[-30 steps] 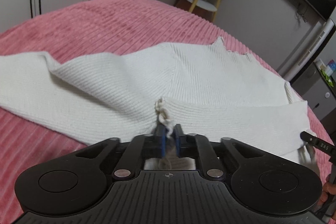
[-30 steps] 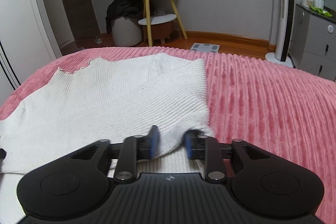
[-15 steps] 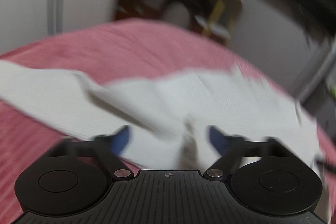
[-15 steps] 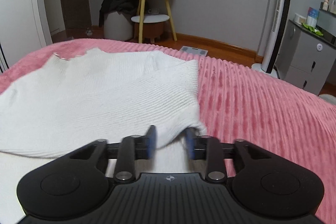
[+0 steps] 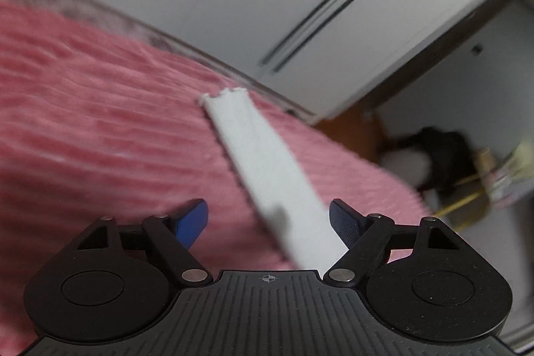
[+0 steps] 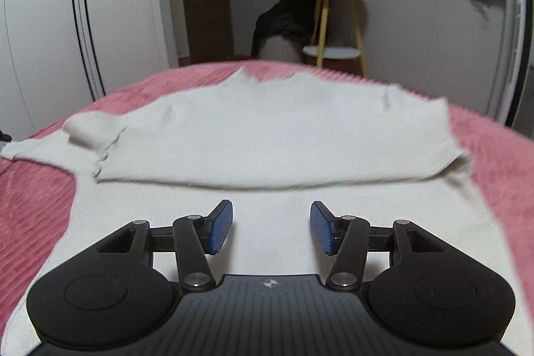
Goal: Fold small clothes
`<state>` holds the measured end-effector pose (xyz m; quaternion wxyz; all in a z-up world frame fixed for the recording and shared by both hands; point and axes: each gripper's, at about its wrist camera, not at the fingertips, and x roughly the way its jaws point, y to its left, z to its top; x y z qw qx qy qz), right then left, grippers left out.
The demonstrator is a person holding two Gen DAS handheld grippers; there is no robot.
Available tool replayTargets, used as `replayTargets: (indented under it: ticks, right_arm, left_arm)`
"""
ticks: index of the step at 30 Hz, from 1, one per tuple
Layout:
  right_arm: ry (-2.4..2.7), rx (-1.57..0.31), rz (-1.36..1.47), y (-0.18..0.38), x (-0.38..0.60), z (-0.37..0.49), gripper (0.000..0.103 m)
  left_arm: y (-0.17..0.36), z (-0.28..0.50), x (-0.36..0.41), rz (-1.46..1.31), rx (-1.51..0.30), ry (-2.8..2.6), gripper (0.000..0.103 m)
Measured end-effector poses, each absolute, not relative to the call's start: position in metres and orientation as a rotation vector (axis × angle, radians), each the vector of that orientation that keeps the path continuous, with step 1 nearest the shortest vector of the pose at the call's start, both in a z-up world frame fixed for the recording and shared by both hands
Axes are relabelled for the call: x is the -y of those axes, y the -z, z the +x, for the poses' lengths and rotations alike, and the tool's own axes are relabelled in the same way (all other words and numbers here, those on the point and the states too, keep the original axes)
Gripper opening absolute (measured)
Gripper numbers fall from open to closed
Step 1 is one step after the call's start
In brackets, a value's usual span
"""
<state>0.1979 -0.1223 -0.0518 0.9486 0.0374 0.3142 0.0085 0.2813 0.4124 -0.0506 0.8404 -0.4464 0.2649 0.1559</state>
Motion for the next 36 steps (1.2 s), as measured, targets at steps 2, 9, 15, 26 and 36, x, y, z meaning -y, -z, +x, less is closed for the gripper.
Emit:
replayTargets:
  ticks: [2,9,15,26,36]
  right_arm:
    - [-0.007,-0.653,0.085,0.058,0.119,0.198,0.052]
    - [0.02,-0.643,0.063,0.063,0.112,0.196,0.054]
    - [0.017,-0.636,0.075,0.063,0.113,0.196,0.055]
    - [-0.012,-0.635,0.171,0.054,0.128,0.191,0.055]
    - [-0.026,-0.635,0.214,0.052,0.144,0.182,0.059]
  left_arm:
    - [0.058,0.293,-0.424,-0.989,-0.589,-0.28,0.086]
    - [0.063,0.307,-0.432,-1.046,-0.546,-0.281,0.028]
    - [0.046,0.291,-0.43,-1.001,-0.503,-0.267,0.009]
    - [-0.041,0.293,-0.282,-0.62,-0.454,0.225,0.014]
    - [0.033,0.263,-0.373,-0.97,-0.526,-0.189,0.076]
